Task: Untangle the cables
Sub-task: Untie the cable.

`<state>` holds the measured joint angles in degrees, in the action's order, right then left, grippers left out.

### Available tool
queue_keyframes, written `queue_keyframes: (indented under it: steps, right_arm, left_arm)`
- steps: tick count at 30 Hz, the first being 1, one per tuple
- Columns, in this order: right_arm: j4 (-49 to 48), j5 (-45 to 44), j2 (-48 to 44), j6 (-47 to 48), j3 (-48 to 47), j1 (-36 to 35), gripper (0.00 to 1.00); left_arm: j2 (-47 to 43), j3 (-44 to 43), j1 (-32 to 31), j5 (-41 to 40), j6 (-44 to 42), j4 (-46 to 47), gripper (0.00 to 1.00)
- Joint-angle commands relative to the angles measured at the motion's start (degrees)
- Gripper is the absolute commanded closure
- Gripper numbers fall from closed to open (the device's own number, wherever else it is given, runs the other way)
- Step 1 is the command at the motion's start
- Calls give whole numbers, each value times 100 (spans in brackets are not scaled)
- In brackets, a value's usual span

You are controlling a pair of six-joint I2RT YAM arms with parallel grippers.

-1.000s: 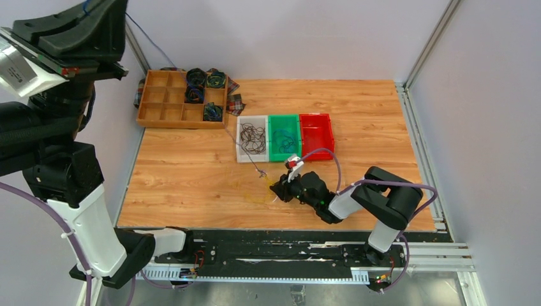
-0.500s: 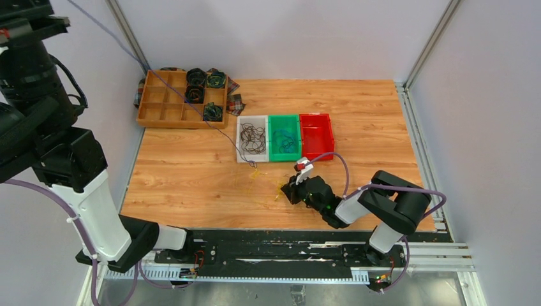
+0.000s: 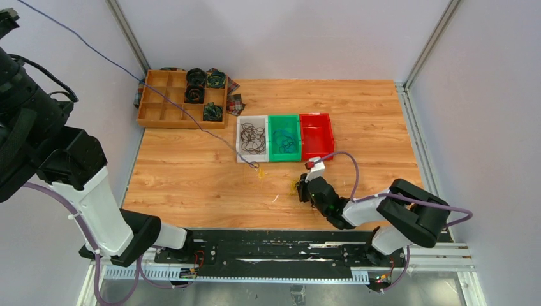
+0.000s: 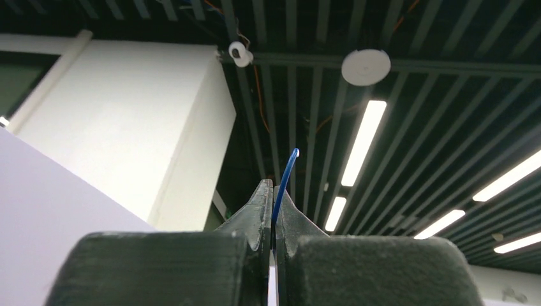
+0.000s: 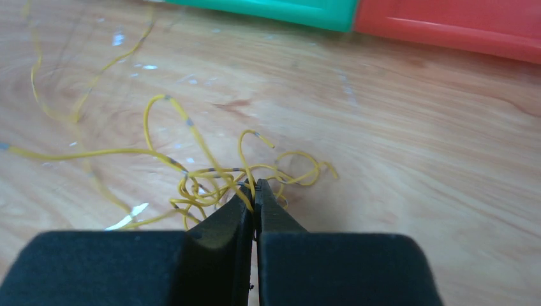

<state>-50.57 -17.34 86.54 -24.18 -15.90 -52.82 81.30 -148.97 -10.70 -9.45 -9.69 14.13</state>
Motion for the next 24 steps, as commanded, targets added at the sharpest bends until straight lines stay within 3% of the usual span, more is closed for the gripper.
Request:
queue_keyframes:
  steps: [1,5,17,20,24]
  right_arm:
    - [1716,-1558,-391,-622,-156,162,99]
    - [3601,-1797,-567,-1640,-562,593,99]
    - [4726,-1866,-1404,-2305,-348,1396,99]
    - [4904,-1491,-1550,-2640,-129,2074,100]
    - [4907,-1355,-1880,-2343,-127,2201,99]
  left_arm:
    - [34,-177,-29,-320,-609,893,99]
    - [17,-155,-29,-440,-1178,1375,99]
    - [15,-229,-28,-224,-1734,1660,99]
    - [101,-351,-29,-222,-1880,1782,99]
    - [-119,129,-28,-235,-1725,1753,99]
